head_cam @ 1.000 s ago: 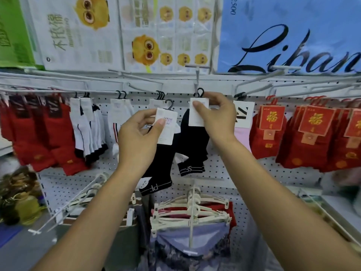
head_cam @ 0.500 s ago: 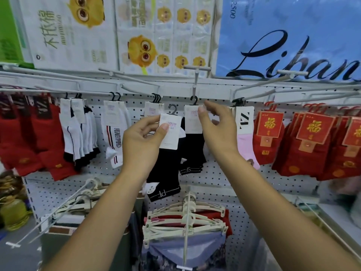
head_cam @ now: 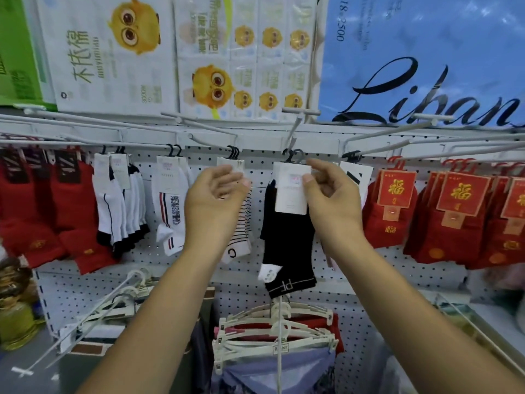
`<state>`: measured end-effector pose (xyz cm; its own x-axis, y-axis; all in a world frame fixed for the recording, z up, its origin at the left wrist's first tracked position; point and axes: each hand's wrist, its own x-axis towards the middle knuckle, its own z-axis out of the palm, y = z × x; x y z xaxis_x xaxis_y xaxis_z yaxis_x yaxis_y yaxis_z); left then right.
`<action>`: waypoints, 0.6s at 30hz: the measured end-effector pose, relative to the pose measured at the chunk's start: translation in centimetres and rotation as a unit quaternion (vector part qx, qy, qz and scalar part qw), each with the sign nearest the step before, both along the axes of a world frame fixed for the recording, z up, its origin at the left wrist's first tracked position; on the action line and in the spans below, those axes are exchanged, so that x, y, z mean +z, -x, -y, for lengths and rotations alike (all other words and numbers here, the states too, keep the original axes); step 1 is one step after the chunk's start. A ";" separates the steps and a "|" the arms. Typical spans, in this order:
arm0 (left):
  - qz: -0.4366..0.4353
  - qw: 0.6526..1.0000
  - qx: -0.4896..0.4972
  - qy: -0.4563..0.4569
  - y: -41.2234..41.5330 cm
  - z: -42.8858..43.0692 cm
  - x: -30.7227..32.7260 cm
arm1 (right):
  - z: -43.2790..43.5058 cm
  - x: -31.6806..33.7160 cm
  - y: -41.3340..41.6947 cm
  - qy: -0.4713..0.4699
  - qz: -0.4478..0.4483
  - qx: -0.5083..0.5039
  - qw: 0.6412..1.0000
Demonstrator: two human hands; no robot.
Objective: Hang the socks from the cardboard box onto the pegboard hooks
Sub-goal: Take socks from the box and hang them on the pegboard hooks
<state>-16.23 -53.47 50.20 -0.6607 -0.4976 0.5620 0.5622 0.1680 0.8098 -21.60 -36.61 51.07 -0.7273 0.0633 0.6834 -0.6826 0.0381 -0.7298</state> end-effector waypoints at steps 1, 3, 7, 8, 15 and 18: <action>-0.014 0.999 0.024 0.017 0.0 0.7 0.2 | -0.2 0.1 0.3 0.011 0.001 -0.015 1.000; -0.038 0.995 0.059 0.065 0.3 1.9 0.8 | -0.4 0.5 0.6 0.001 -0.010 -0.039 0.999; -0.037 0.989 0.047 0.136 1.0 3.4 2.6 | -0.1 1.5 1.0 -0.060 -0.042 -0.068 0.995; -0.032 0.988 0.041 0.143 1.3 3.6 2.9 | 0.1 1.7 1.1 -0.074 -0.046 -0.075 0.993; -0.036 0.984 0.016 0.175 2.2 4.8 2.8 | 1.6 1.5 1.4 -0.128 -0.046 -0.113 0.984; -0.024 0.982 0.003 0.187 2.2 5.0 2.4 | 2.1 1.0 1.5 -0.121 -0.032 -0.127 0.984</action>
<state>-18.44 -58.49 52.64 -0.6262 -0.2539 0.7372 0.5970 0.4520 0.6628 -23.11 -38.72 52.04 -0.6635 0.0674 0.7451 -0.6735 0.3797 -0.6341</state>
